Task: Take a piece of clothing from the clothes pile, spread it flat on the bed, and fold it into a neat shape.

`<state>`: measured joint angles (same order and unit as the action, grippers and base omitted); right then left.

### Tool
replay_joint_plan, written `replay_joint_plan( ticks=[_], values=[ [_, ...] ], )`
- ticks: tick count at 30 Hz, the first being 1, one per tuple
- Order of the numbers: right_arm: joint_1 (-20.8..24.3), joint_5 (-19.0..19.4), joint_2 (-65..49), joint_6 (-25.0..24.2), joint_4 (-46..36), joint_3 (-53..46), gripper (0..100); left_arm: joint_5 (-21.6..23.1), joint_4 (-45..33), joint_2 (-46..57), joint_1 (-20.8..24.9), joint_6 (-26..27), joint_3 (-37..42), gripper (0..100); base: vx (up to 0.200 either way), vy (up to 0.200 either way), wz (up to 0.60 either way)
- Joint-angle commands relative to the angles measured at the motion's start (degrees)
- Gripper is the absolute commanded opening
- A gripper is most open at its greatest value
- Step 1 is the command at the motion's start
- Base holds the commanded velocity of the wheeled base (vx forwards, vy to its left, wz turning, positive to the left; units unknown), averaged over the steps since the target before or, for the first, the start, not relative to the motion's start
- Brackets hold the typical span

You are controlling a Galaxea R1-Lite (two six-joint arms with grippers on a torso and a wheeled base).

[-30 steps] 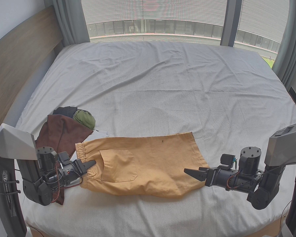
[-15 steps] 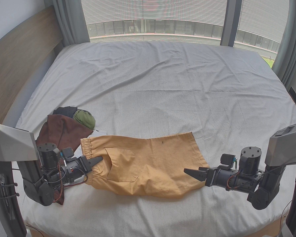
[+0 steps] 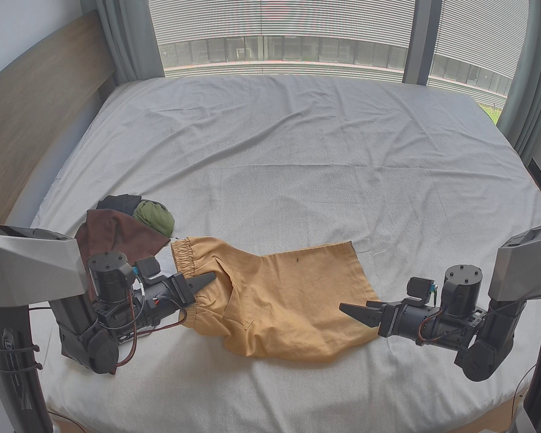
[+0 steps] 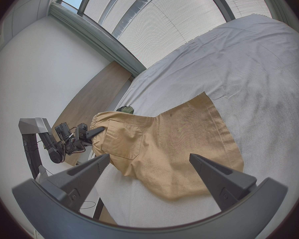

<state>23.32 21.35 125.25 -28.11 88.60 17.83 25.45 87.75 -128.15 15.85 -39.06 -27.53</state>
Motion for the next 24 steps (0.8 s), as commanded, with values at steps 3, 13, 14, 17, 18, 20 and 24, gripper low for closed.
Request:
replay_joint_plan(
  ticks=[3,13,14,17,18,20,24],
  values=[
    [-0.38,0.01,-0.44,0.07,-0.01,0.09,100,-1.64,0.05,-0.52,3.58,-0.58,-3.67,0,0.0,0.0,0.0],
    [-1.35,0.01,-0.53,0.07,-0.01,0.27,100,-2.51,-1.18,-0.61,8.06,-1.72,-6.75,0,0.0,0.0,0.0],
    [-1.35,0.01,-0.53,0.07,-0.01,0.27,100,-2.51,-1.26,-0.61,8.32,-1.72,-7.19,0,0.0,0.0,0.0],
    [-1.44,0.01,-0.71,0.07,-0.01,0.36,100,-2.51,-1.44,-0.88,8.85,-1.81,-8.07,0,0.0,0.0,0.0],
    [-1.61,0.01,-0.97,0.07,-0.01,0.45,100,-2.78,-2.05,-1.14,9.38,-1.81,-8.77,0,0.0,0.0,0.0],
    [-2.05,0.1,-1.06,0.07,-0.01,0.45,100,-3.39,-2.58,-1.32,9.64,-1.81,-9.65,0,0.0,0.0,0.0],
    [-3.46,0.54,-1.67,0.07,-0.1,0.53,100,-4.54,-3.72,-1.93,10.96,-2.87,-12.02,0,0.0,0.0,0.0]
  ],
)
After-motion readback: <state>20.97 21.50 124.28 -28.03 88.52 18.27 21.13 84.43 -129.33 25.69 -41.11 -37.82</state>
